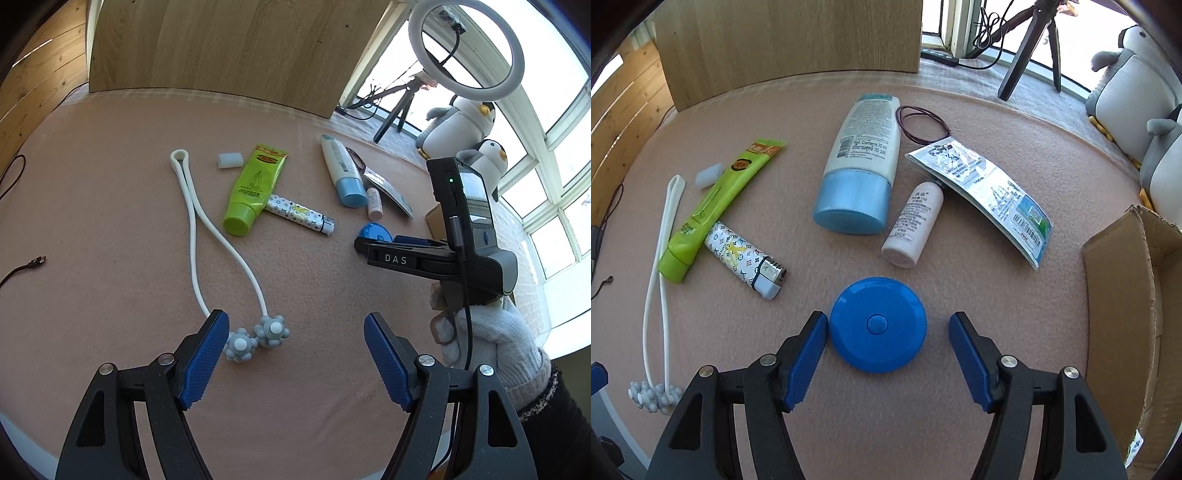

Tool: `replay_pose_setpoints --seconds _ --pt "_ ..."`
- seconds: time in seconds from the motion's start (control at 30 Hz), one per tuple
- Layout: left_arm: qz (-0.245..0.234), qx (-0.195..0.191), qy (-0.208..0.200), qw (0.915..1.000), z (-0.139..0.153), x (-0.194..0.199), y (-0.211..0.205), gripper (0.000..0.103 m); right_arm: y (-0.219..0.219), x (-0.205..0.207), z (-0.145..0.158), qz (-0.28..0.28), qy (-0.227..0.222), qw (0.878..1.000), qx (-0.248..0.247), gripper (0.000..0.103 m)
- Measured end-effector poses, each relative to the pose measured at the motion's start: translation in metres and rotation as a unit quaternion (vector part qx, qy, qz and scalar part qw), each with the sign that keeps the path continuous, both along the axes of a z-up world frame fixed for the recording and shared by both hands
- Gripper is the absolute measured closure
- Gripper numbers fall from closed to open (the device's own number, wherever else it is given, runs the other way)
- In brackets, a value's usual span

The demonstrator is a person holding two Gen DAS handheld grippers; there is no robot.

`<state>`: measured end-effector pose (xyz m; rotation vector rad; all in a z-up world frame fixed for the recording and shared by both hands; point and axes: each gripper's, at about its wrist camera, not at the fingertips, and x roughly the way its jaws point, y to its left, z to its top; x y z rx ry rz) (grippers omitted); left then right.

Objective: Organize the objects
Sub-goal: 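Move the right tool to the blue tape measure and grasp it, then carry the blue tape measure into the box and release it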

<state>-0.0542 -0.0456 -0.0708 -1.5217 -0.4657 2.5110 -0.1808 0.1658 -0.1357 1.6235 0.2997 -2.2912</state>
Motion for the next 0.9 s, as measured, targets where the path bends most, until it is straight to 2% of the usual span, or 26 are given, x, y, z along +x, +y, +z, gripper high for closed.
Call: replay_pose_setpoints --seconds 0.1,0.17,0.23,0.6,0.9 --pt "0.0 0.0 0.0 1.0 0.0 0.0 0.001 0.024 -0.002 0.002 0.001 0.004 0.001 1.0 0.004 0.044" --pt "0.0 0.0 0.0 1.0 0.0 0.0 0.0 0.024 -0.002 0.003 0.002 0.007 0.001 1.0 0.003 0.054" --pt "0.0 0.001 0.0 1.0 0.0 -0.001 0.002 0.024 -0.002 0.005 0.003 0.01 0.0 1.0 0.003 0.057" --pt "-0.002 0.004 0.001 1.0 0.0 -0.004 0.009 0.024 0.012 0.012 0.009 0.001 -0.005 1.0 -0.023 0.057" --pt "-0.018 0.006 0.005 0.9998 0.003 -0.01 0.031 0.024 0.055 0.026 0.046 -0.03 0.022 0.997 -0.064 0.057"
